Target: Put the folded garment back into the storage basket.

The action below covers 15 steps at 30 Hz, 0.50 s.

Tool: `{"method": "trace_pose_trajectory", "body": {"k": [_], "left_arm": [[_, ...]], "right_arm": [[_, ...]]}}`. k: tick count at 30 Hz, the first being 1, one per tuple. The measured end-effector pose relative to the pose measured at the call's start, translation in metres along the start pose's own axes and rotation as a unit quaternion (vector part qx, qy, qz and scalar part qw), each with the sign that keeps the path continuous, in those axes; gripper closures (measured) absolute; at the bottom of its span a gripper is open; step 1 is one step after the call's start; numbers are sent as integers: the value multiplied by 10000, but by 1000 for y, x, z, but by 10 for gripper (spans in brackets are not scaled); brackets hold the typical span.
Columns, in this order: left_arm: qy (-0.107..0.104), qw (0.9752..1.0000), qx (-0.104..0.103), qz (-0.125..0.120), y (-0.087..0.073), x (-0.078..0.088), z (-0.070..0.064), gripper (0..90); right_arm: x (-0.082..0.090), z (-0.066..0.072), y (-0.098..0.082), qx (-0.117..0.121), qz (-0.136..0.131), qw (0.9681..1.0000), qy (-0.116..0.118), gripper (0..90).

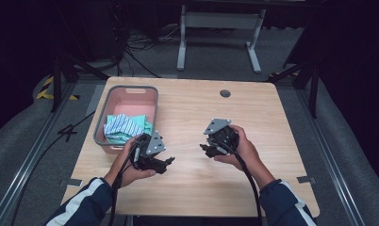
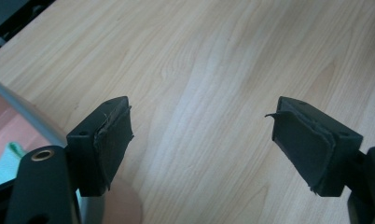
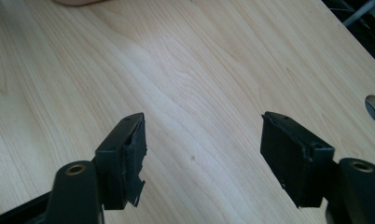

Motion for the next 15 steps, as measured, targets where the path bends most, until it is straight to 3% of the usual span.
{"method": "trace_pose_trajectory", "body": {"k": [4, 15], "left_arm": [[-127, 9998, -173, 63, -3, -6, -7, 185], [-333, 9987, -316, 199, -14, -21, -21, 187]], "right_arm": [[3, 1, -13, -19, 6, 10000, -69, 299], [6, 0, -51, -226, 70, 9996, -143, 284]]}}
Point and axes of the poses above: each handheld gripper's, and its own axes: x roughly backward along the jaws, y roughly out of its top, z roughly to its left, the point moved 1 cm from there along -x, roughly forward along the jaws, and after that the axes turned 11 degrees about y, right-handed, at the moved point
